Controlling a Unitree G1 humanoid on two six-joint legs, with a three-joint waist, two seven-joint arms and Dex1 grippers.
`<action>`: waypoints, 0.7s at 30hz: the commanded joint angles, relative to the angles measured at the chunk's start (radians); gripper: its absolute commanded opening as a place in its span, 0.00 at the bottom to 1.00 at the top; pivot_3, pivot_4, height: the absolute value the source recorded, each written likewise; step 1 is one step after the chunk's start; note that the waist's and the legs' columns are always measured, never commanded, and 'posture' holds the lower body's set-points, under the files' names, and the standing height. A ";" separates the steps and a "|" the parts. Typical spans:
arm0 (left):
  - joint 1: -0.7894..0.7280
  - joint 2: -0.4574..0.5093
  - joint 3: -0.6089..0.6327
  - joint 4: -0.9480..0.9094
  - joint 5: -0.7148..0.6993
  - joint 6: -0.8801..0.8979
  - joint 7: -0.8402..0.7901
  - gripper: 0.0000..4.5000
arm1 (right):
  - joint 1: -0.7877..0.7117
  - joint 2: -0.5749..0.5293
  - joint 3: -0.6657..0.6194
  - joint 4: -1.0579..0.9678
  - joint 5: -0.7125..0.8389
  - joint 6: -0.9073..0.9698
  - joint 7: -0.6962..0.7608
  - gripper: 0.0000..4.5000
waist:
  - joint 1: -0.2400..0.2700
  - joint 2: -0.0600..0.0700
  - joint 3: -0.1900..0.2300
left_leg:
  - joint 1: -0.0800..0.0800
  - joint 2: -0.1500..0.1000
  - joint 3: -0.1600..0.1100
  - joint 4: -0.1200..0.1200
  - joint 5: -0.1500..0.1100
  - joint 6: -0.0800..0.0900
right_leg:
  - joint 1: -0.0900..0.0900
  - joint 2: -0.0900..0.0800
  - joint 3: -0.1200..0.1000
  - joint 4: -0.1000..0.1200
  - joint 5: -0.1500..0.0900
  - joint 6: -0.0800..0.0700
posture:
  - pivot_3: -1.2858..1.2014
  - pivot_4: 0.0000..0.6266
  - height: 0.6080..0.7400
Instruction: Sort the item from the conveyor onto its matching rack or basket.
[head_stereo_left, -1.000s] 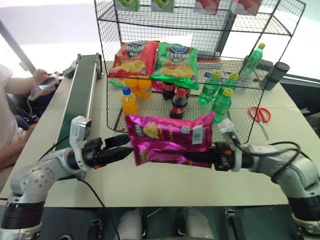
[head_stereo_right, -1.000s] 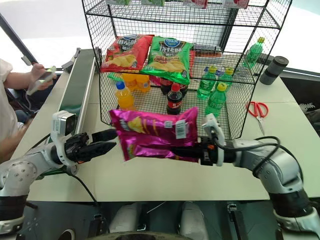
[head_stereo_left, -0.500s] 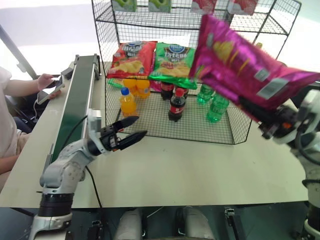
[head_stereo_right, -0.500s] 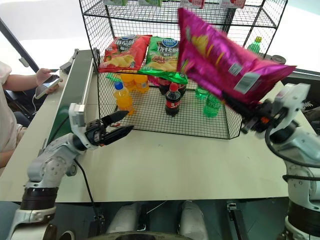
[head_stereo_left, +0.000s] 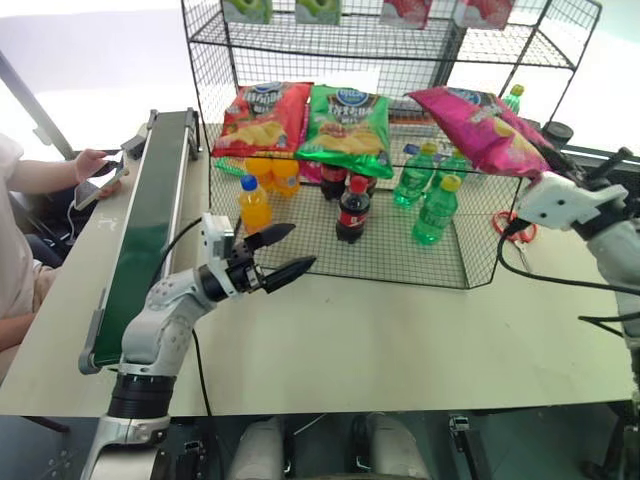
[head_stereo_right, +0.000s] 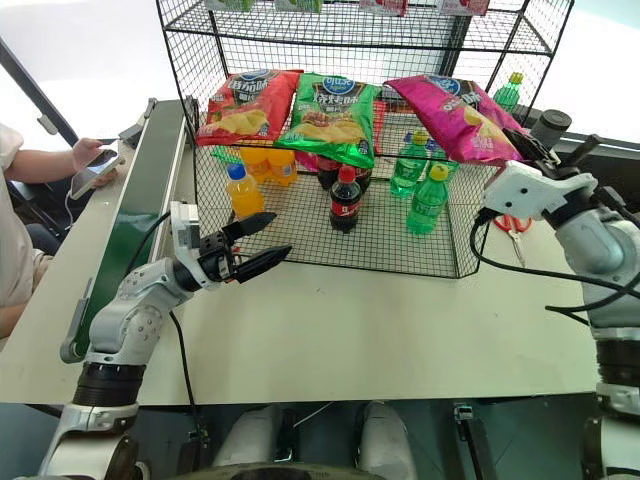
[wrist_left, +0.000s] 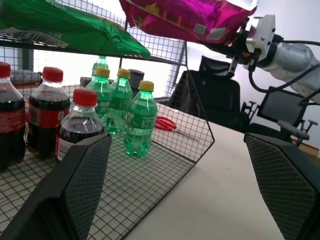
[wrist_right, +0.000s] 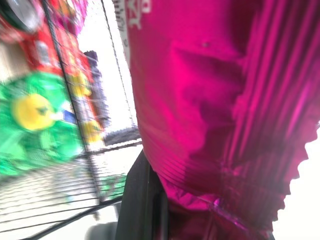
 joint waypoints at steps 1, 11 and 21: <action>0.004 -0.018 -0.006 -0.060 0.015 -0.037 0.027 1.00 | -0.091 -0.003 0.059 0.047 -0.082 0.029 -0.052 0.00 | -0.001 0.000 0.000 | 0.000 0.000 0.000 0.000 0.000 0.000 | 0.000 0.000 0.000 0.000 0.000 0.000 | 0.52 0.24 1.00; 0.017 -0.068 -0.001 -0.153 -0.032 -0.040 0.072 1.00 | -0.274 0.073 0.197 0.201 -0.179 0.167 -0.124 0.00 | 0.002 0.000 0.000 | -0.001 0.000 0.000 0.000 0.000 0.000 | 0.000 0.000 0.000 0.000 0.000 0.000 | 0.52 0.24 1.00; 0.022 -0.090 -0.024 -0.165 -0.016 -0.055 0.095 1.00 | -0.313 0.117 0.214 0.214 -0.118 0.239 -0.084 0.29 | -0.002 0.000 0.000 | -0.001 0.000 0.000 0.000 0.001 -0.001 | 0.000 0.000 0.000 0.000 0.000 0.000 | 0.52 0.24 1.00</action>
